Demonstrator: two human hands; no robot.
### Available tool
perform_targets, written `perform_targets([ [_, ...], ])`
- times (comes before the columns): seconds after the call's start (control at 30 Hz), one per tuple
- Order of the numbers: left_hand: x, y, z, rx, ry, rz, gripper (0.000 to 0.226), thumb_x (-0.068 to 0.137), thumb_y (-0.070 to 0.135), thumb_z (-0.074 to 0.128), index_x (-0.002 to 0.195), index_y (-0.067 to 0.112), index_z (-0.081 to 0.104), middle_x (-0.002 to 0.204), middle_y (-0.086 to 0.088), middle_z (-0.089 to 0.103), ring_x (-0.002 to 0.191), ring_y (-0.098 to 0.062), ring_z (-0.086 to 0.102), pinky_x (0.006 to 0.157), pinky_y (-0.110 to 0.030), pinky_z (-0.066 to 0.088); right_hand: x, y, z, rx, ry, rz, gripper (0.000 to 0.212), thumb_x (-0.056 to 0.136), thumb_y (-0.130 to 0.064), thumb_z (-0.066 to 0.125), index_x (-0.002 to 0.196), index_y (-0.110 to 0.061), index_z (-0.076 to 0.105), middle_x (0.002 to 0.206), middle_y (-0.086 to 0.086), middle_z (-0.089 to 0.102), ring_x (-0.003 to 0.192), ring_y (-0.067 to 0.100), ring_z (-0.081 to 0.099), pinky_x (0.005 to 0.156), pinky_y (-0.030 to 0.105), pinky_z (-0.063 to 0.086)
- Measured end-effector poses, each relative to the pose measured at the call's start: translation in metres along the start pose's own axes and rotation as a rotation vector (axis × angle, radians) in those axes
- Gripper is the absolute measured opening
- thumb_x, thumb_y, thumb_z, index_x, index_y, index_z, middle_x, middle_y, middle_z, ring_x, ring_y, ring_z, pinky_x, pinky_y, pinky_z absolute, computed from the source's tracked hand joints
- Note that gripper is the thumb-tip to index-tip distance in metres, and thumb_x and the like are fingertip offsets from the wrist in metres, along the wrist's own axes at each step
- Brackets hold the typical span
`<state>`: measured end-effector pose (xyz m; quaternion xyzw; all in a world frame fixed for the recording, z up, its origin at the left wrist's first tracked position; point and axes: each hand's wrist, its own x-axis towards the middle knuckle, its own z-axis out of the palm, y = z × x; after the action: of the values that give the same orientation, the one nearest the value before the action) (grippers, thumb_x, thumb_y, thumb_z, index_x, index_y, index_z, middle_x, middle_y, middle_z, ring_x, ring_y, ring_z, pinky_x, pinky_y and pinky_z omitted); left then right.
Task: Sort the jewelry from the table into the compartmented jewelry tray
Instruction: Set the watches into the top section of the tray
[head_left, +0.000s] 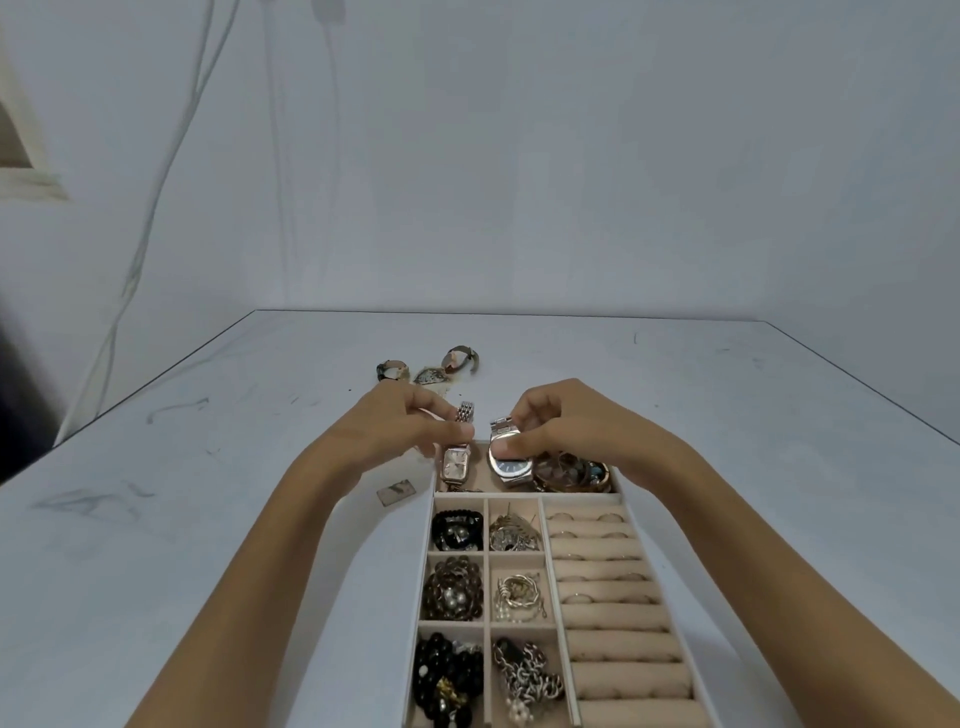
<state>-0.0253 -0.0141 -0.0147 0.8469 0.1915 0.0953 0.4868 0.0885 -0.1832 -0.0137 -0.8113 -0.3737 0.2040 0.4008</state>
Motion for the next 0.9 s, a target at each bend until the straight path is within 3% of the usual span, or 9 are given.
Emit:
perform_targets([
  [0.27, 0.0008, -0.0023, 0.0, 0.068, -0.052, -0.018, 0.022, 0.077, 0.031, 0.078, 0.091, 0.016, 0.072, 0.055, 0.009, 0.062, 0.051, 0.002, 0.054, 0.062, -0.022, 0.035, -0.0018, -0.0014, 0.0051, -0.088, 0.024, 0.038, 0.04, 0.071, -0.036, 0.083, 0.085, -0.002, 0.067, 0.064, 0.002, 0.06, 0.057, 0.014, 0.054, 0.061, 0.03, 0.044],
  [0.47, 0.0019, -0.0037, -0.0012, 0.068, -0.049, -0.019, 0.023, 0.076, 0.033, 0.078, 0.091, 0.017, 0.071, 0.059, 0.004, 0.063, 0.051, 0.002, 0.054, 0.06, -0.023, 0.035, -0.0026, -0.0036, 0.0066, -0.179, 0.071, 0.026, 0.031, 0.073, -0.038, 0.08, 0.079, -0.008, 0.073, 0.062, 0.005, 0.065, 0.056, 0.015, 0.059, 0.068, 0.035, 0.054],
  [0.67, 0.0022, -0.0037, -0.0013, 0.067, -0.054, -0.023, 0.022, 0.078, 0.031, 0.077, 0.092, 0.015, 0.07, 0.054, 0.009, 0.062, 0.05, 0.002, 0.053, 0.058, -0.022, 0.034, -0.004, -0.0046, 0.0074, -0.237, 0.121, 0.039, 0.048, 0.078, -0.035, 0.076, 0.075, 0.011, 0.064, 0.057, 0.01, 0.052, 0.053, 0.017, 0.047, 0.059, 0.027, 0.038],
  [0.77, 0.0022, -0.0041, -0.0014, 0.062, -0.058, -0.027, 0.023, 0.078, 0.031, 0.077, 0.092, 0.015, 0.07, 0.052, 0.01, 0.061, 0.05, 0.001, 0.052, 0.058, -0.022, 0.034, -0.0045, -0.0046, 0.0059, -0.303, 0.148, 0.048, 0.044, 0.076, -0.032, 0.077, 0.075, 0.01, 0.067, 0.059, 0.011, 0.054, 0.053, 0.017, 0.045, 0.057, 0.026, 0.038],
  [0.9, 0.0031, -0.0053, -0.0019, 0.071, -0.065, -0.03, 0.023, 0.078, 0.033, 0.076, 0.093, 0.016, 0.07, 0.055, 0.009, 0.062, 0.051, 0.002, 0.053, 0.059, -0.022, 0.035, -0.007, -0.0052, 0.0005, -0.306, 0.163, 0.04, 0.027, 0.072, -0.031, 0.082, 0.082, -0.007, 0.072, 0.076, 0.005, 0.069, 0.065, 0.013, 0.059, 0.053, 0.019, 0.04],
])
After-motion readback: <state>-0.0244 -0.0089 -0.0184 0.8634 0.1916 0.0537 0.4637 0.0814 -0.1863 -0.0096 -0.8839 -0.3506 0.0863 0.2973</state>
